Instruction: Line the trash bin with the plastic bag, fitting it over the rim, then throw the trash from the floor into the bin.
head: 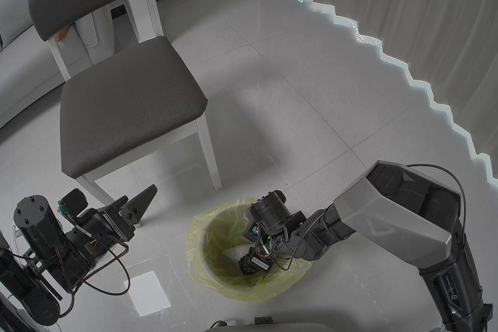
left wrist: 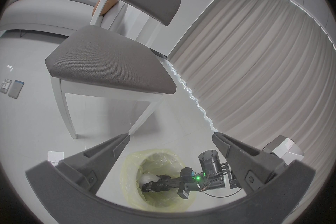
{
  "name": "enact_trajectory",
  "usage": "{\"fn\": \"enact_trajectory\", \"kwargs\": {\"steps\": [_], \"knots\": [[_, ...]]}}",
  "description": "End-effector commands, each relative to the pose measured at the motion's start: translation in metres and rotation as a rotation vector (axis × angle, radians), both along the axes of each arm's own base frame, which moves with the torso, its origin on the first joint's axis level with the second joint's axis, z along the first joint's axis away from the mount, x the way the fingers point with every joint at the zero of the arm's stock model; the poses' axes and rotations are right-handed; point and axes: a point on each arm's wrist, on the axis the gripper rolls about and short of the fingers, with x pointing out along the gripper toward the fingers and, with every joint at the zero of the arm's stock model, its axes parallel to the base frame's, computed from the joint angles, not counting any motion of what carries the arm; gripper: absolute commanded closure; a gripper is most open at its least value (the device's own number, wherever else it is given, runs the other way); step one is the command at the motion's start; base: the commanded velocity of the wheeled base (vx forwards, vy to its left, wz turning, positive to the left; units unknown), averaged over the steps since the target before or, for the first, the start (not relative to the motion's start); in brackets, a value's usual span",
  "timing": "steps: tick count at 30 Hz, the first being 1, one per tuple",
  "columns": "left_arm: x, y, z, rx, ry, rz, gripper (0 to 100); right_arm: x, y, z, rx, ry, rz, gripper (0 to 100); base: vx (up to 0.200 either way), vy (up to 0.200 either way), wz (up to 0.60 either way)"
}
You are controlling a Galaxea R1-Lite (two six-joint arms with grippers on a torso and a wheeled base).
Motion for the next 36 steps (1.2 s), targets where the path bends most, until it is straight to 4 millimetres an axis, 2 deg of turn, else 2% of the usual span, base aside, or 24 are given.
{"fn": "enact_trajectory", "kwargs": {"steps": [1, 11, 12, 18, 25, 28, 32, 33, 34, 36], "knots": [[-0.003, 0.001, -0.003, 0.006, 0.019, -0.002, 0, 0.003, -0.001, -0.012, -0.012, 0.012, -0.004, 100, 0.0, 0.0, 0.0], [-0.003, 0.001, -0.003, 0.003, 0.018, -0.002, 0, 0.008, 0.001, -0.014, -0.005, 0.004, -0.009, 100, 0.0, 0.0, 0.0], [-0.003, 0.001, -0.003, 0.003, 0.018, -0.002, 0, 0.009, 0.001, -0.013, -0.003, 0.002, -0.009, 0, 0.0, 0.0, 0.0], [-0.003, 0.001, -0.004, 0.003, 0.023, -0.002, 0, 0.008, 0.001, -0.009, 0.004, 0.001, -0.015, 0, 0.0, 0.0, 0.0], [-0.003, 0.0, -0.005, -0.014, 0.039, -0.001, 0, 0.002, -0.004, 0.034, 0.05, -0.047, -0.014, 0, 0.0, 0.0, 0.0], [-0.003, 0.0, -0.005, -0.012, 0.044, -0.001, 0, -0.005, -0.009, 0.058, 0.072, -0.072, -0.012, 0, 0.0, 0.0, 0.0], [-0.003, 0.0, -0.005, -0.006, 0.038, -0.004, 0, -0.023, -0.023, 0.111, 0.141, -0.15, -0.009, 0, 0.0, 0.0, 0.0], [-0.003, 0.0, -0.005, -0.006, 0.038, -0.004, 0, -0.023, -0.023, 0.111, 0.141, -0.15, -0.009, 0, 0.0, 0.0, 0.0], [-0.002, 0.002, -0.004, -0.005, 0.026, 0.0, 0, -0.032, -0.032, 0.14, 0.179, -0.199, -0.013, 0, 0.0, 0.0, 0.0], [-0.003, 0.005, 0.0, 0.009, -0.006, 0.007, 0, -0.042, -0.043, 0.172, 0.219, -0.258, -0.027, 0, 0.0, 0.0, 0.0]]}}
